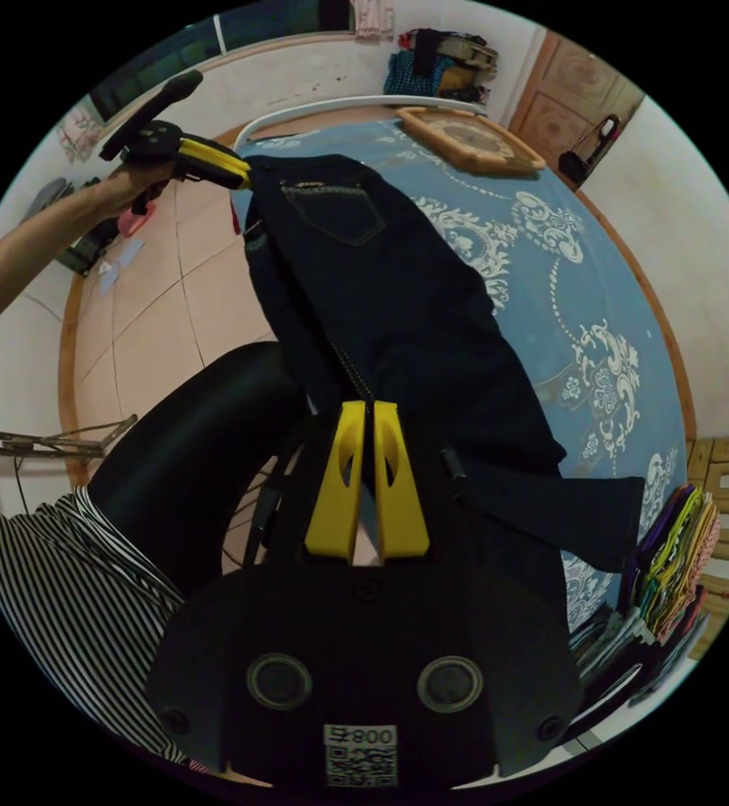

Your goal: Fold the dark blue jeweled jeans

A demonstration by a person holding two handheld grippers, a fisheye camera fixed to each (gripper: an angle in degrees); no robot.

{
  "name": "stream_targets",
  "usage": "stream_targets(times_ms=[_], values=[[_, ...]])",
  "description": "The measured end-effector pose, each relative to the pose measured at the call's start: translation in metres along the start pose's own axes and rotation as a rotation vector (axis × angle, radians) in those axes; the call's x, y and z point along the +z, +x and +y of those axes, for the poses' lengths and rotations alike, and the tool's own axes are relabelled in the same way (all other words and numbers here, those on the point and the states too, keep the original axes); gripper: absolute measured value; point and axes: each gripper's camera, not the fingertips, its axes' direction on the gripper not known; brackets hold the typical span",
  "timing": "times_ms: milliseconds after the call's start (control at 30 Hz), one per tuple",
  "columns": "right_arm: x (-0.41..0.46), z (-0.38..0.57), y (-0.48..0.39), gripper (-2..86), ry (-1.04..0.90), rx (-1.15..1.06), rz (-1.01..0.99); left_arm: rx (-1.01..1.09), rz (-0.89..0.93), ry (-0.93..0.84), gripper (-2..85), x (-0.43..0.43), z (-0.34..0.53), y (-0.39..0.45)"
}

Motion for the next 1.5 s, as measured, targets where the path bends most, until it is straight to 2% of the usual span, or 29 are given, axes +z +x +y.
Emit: stream_targets(times_ms=[533, 900, 1200, 1333, 1500], values=[[0.035, 0.049, -0.026, 1.7, -0.104, -0.025, -0.076, -0.061, 0.04, -0.05, 0.9, 0.102, 0.022, -0.04], [0.017, 0.07, -0.017, 2.2, -0.13, 0.007, -0.11, -0.108, 0.08, -0.076, 1.5, 0.155, 0.014, -0.071], [-0.026, 0.079, 0.001, 2.4, -0.124, 0.081, -0.165, -0.229, 0.064, 0.036, 0.5, 0.164, 0.012, -0.098], [-0.055, 0.081, 0.008, 2.4, -0.109, 0.105, -0.184, -0.2, 0.168, 0.152, 0.2, 0.166, 0.005, -0.091], [-0.093, 0.08, 0.015, 2.6, -0.098, 0.116, -0.191, -0.125, 0.293, 0.147, 0.2, 0.196, -0.026, -0.064]])
